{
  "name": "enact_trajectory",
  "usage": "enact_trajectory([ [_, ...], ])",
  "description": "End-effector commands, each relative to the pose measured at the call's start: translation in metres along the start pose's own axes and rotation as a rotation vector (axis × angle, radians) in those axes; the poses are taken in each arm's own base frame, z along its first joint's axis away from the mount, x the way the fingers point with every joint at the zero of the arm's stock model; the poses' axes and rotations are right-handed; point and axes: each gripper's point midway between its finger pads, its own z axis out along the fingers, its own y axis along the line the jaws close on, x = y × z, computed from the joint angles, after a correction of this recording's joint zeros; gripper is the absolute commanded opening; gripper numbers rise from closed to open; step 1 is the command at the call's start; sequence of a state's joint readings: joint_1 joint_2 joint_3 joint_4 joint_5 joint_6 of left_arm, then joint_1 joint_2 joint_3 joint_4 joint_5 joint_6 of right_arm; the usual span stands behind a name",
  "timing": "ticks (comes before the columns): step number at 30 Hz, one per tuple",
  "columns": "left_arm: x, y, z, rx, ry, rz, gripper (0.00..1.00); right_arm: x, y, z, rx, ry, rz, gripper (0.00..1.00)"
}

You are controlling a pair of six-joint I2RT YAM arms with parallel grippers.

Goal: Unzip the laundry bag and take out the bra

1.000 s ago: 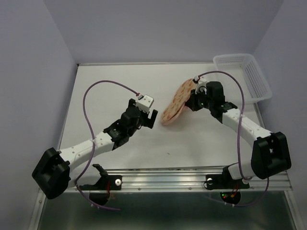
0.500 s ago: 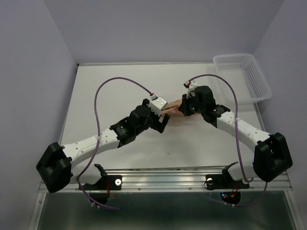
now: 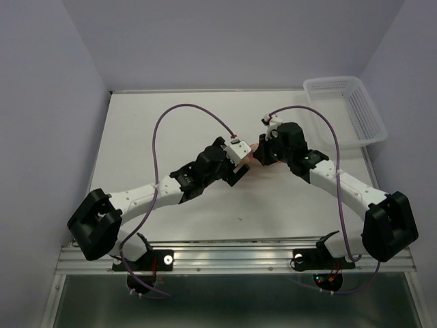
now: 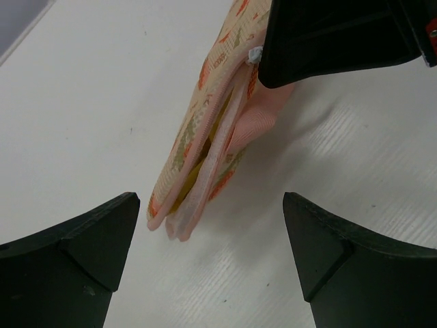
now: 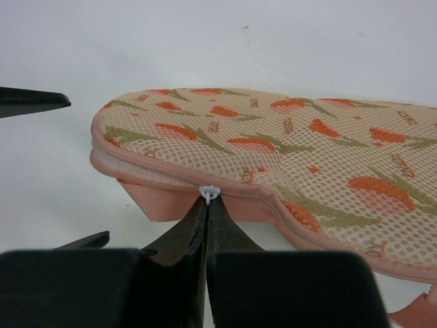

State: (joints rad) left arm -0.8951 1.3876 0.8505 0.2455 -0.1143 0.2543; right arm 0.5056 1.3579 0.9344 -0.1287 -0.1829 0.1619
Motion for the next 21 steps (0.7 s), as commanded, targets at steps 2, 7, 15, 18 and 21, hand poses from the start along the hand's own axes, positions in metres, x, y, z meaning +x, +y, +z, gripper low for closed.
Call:
enact_trajectory([
  [2,-0.051,0.021,0.005,-0.042,-0.171,0.051,0.99,-0.022,0.015,-0.009,-0.053,-0.07,-0.016,0.01],
  [7,-0.05,0.024,0.022,0.005,-0.146,0.055,0.99,-0.023,0.017,-0.012,-0.063,-0.074,-0.022,0.01],
  [15,-0.038,-0.001,0.037,0.152,-0.106,0.07,0.86,-0.028,0.012,-0.009,-0.034,-0.082,-0.021,0.01],
  [18,-0.037,-0.005,0.037,0.175,-0.102,0.069,0.57,-0.028,0.011,-0.008,-0.027,-0.081,-0.022,0.01],
  [21,-0.04,-0.004,0.034,0.171,-0.112,0.065,0.0,-0.027,0.006,-0.008,0.0,-0.079,-0.017,0.01],
])
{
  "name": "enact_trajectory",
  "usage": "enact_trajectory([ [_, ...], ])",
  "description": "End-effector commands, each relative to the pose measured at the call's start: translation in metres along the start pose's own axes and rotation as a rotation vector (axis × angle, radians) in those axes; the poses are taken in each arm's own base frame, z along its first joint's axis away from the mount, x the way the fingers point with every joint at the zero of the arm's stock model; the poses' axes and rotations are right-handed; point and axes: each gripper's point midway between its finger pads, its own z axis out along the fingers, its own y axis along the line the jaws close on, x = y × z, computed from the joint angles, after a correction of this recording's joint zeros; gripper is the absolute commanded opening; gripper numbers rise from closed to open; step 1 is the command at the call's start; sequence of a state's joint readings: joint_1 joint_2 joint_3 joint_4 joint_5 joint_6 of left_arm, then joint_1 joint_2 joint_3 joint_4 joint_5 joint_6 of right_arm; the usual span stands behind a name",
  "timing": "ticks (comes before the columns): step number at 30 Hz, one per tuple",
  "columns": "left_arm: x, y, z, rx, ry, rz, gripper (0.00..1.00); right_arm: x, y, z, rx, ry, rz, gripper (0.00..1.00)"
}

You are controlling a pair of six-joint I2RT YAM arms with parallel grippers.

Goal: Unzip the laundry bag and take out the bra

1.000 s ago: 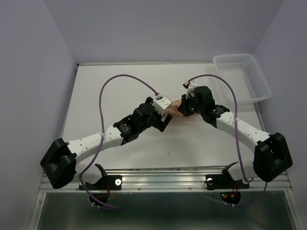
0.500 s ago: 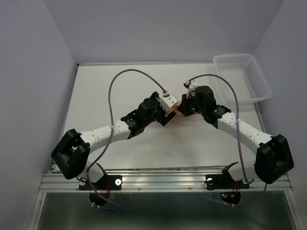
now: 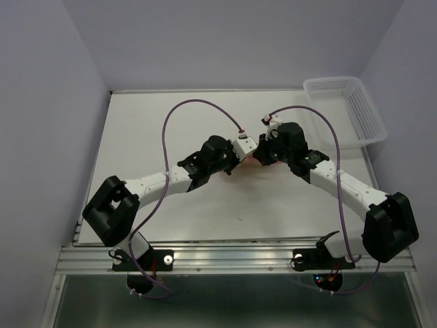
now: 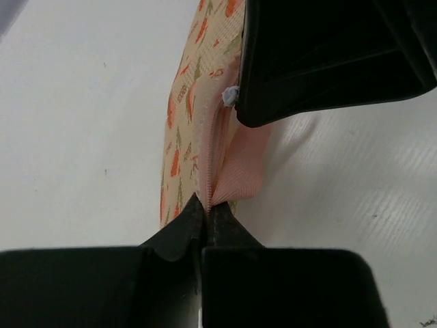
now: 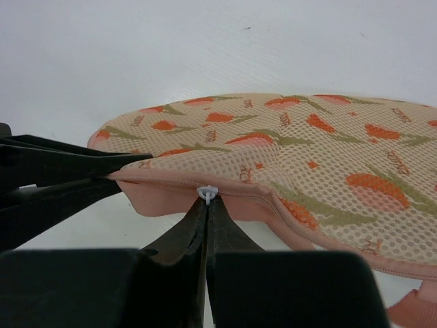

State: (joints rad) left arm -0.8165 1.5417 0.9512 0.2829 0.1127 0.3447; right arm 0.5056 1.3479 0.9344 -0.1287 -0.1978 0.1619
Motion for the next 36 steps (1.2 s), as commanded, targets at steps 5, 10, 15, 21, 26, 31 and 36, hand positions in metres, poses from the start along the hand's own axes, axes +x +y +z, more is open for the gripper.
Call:
enact_trajectory([
  [5,-0.038,0.007,-0.01,-0.01,-0.102,0.032,0.0,-0.025,-0.017,-0.007,0.131,-0.064,-0.008,0.01],
  [10,-0.028,0.005,-0.013,0.001,-0.07,0.058,0.0,-0.026,-0.045,-0.017,0.287,-0.032,-0.013,0.01],
  [15,-0.021,0.013,-0.017,-0.025,-0.056,0.036,0.0,-0.028,-0.086,-0.038,0.432,-0.028,0.031,0.01],
  [21,-0.019,0.01,-0.027,-0.003,-0.079,0.046,0.0,-0.031,-0.133,-0.058,0.523,-0.036,0.089,0.01],
  [26,-0.002,0.015,-0.029,-0.009,-0.043,0.06,0.0,-0.028,-0.168,-0.073,0.578,-0.025,0.122,0.01],
  [31,-0.011,0.021,-0.039,0.007,-0.091,0.064,0.0,-0.016,-0.182,-0.068,0.553,0.011,0.131,0.01],
  [36,-0.037,0.019,-0.059,0.035,-0.202,0.125,0.0,-0.008,-0.186,-0.056,0.459,0.018,0.129,0.01],
])
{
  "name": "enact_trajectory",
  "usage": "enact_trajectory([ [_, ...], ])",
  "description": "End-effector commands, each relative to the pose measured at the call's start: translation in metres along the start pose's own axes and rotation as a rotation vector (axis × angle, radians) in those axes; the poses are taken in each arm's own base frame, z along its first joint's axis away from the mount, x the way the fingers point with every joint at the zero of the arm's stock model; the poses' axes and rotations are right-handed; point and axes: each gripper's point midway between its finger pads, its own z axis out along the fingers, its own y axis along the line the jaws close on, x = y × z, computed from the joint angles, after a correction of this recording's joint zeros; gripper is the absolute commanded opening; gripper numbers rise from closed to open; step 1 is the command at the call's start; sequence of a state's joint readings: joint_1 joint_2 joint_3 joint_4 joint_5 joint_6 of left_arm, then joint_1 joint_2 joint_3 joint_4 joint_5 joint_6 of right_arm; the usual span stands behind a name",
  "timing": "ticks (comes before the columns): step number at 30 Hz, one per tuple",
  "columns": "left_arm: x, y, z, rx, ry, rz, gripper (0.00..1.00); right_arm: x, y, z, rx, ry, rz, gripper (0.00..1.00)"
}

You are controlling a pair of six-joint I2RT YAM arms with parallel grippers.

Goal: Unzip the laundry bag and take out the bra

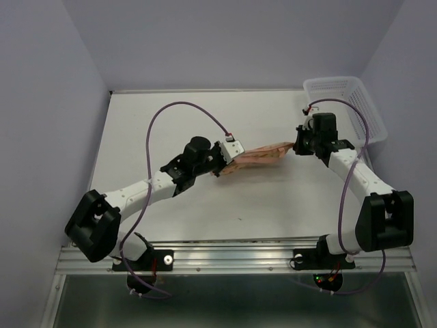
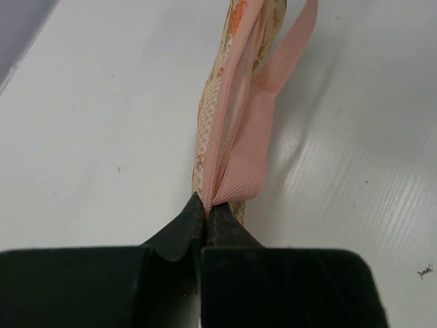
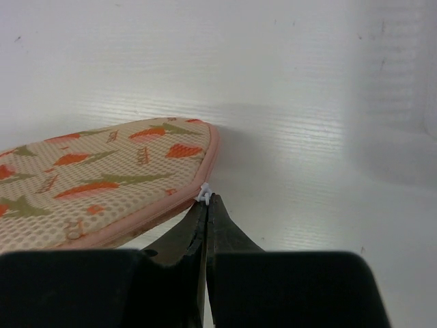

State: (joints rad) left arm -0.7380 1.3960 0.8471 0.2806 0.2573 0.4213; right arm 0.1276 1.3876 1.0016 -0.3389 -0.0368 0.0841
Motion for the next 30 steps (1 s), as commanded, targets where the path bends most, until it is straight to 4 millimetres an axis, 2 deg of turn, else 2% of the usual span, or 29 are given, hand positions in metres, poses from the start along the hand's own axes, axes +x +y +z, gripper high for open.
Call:
enact_trajectory([
  [1,-0.039,0.012,-0.026,-0.021,-0.146,0.084,0.0,-0.023,-0.017,0.007,-0.04,-0.089,-0.005,0.01],
  [2,-0.048,0.014,-0.032,-0.029,-0.185,0.098,0.0,-0.02,-0.008,0.009,-0.109,-0.088,-0.006,0.01],
  [4,-0.049,0.017,-0.037,-0.026,-0.201,0.096,0.0,-0.015,-0.005,0.018,-0.15,-0.096,0.002,0.01],
  [5,-0.051,0.02,-0.039,-0.029,-0.212,0.098,0.0,-0.004,-0.002,0.022,-0.191,-0.073,0.014,0.01],
  [9,-0.044,0.025,-0.039,-0.039,-0.197,0.066,0.0,0.017,0.003,0.037,-0.254,-0.035,0.059,0.01],
  [12,-0.035,0.026,-0.036,-0.038,-0.179,0.046,0.0,0.024,0.016,0.036,-0.331,-0.044,0.056,0.01],
  [13,-0.032,0.026,-0.034,-0.038,-0.171,0.036,0.0,0.015,0.021,0.033,-0.364,-0.087,0.035,0.01],
  [16,-0.029,0.026,-0.032,-0.035,-0.163,0.026,0.0,0.011,0.035,0.023,-0.449,-0.115,0.03,0.01],
  [19,-0.021,0.028,-0.026,-0.045,-0.137,0.019,0.0,0.0,0.04,0.008,-0.466,-0.155,0.026,0.01],
  [22,-0.01,0.03,-0.019,-0.052,-0.102,0.012,0.0,-0.002,0.039,0.001,-0.453,-0.16,0.039,0.01],
  [23,0.002,0.032,-0.012,-0.061,-0.058,-0.001,0.06,-0.006,0.04,-0.003,-0.45,-0.17,0.045,0.01],
  [24,0.007,0.033,-0.008,-0.061,-0.03,-0.009,0.19,-0.003,0.041,-0.006,-0.456,-0.154,0.054,0.01],
  [25,0.012,0.033,-0.002,-0.046,0.008,-0.023,0.46,-0.002,0.045,-0.009,-0.462,-0.153,0.052,0.01],
  [26,0.013,0.034,0.0,-0.042,0.017,-0.029,0.57,-0.003,0.046,-0.012,-0.463,-0.158,0.054,0.01],
  [27,0.014,0.032,0.003,-0.034,0.025,-0.04,0.63,-0.009,0.05,-0.019,-0.46,-0.182,0.036,0.01],
  [28,0.014,0.032,0.005,-0.025,0.028,-0.045,0.72,-0.001,0.048,-0.021,-0.444,-0.151,0.05,0.01],
  [29,0.014,0.03,0.007,-0.01,0.033,-0.051,0.96,-0.001,0.052,-0.024,-0.44,-0.15,0.048,0.01],
  [30,0.013,0.029,0.008,0.0,0.032,-0.056,0.97,-0.004,0.055,-0.029,-0.436,-0.159,0.04,0.01],
])
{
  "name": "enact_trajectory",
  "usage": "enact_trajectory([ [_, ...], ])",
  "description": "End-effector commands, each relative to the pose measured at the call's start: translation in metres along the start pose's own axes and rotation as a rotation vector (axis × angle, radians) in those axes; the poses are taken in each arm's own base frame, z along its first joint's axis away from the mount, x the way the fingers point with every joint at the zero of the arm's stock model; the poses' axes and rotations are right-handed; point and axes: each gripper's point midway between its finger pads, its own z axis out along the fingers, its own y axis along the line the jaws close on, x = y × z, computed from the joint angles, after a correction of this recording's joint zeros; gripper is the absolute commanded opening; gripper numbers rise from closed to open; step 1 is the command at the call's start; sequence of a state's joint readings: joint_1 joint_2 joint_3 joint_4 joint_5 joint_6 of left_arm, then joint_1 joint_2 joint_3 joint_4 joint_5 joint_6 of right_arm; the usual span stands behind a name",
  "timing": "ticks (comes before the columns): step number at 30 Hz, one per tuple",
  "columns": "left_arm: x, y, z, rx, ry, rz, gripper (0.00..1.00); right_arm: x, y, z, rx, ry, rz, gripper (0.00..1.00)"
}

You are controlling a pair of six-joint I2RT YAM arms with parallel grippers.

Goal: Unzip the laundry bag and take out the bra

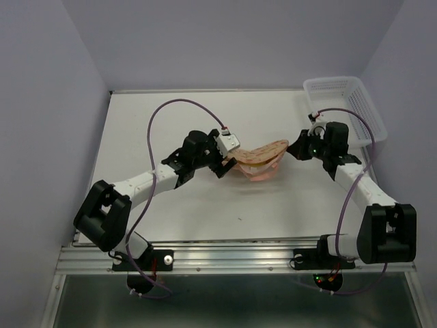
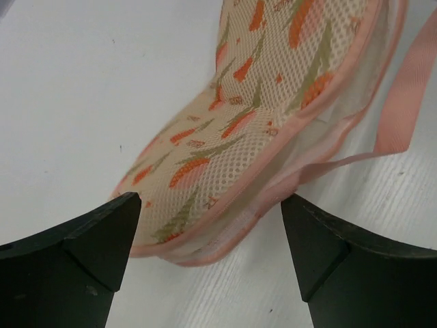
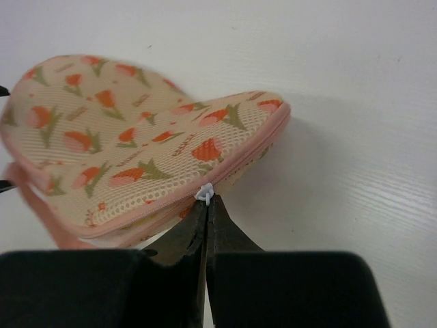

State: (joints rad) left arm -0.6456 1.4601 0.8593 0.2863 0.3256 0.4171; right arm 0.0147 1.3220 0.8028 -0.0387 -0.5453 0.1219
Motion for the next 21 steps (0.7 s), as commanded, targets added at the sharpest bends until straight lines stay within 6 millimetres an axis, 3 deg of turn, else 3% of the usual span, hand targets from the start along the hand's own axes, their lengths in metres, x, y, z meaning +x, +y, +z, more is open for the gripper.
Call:
enact_trajectory([
  [1,-0.014,0.005,0.002,0.007,-0.009,-0.011,0.97,-0.006,0.021,-0.013,0.006,-0.016,-0.009,0.01],
  [6,-0.032,-0.007,-0.006,0.055,-0.049,-0.039,0.99,-0.01,0.054,-0.016,0.003,-0.027,-0.045,0.01],
  [7,-0.039,-0.01,-0.011,0.062,-0.068,-0.039,0.99,-0.009,0.069,-0.014,-0.011,-0.022,-0.044,0.01],
  [13,-0.076,-0.036,-0.025,0.056,-0.138,-0.016,0.99,-0.018,0.098,-0.009,0.035,-0.044,-0.05,0.01],
  [16,-0.097,-0.068,-0.022,0.096,-0.18,0.013,0.99,-0.018,0.114,-0.005,0.023,-0.043,-0.054,0.01],
  [19,-0.094,-0.075,-0.012,0.088,-0.158,0.023,0.99,-0.02,0.126,-0.005,-0.001,-0.049,-0.056,0.01],
  [21,-0.084,-0.062,0.001,0.009,-0.118,0.017,0.99,-0.024,0.137,-0.009,-0.035,-0.057,-0.067,0.01],
])
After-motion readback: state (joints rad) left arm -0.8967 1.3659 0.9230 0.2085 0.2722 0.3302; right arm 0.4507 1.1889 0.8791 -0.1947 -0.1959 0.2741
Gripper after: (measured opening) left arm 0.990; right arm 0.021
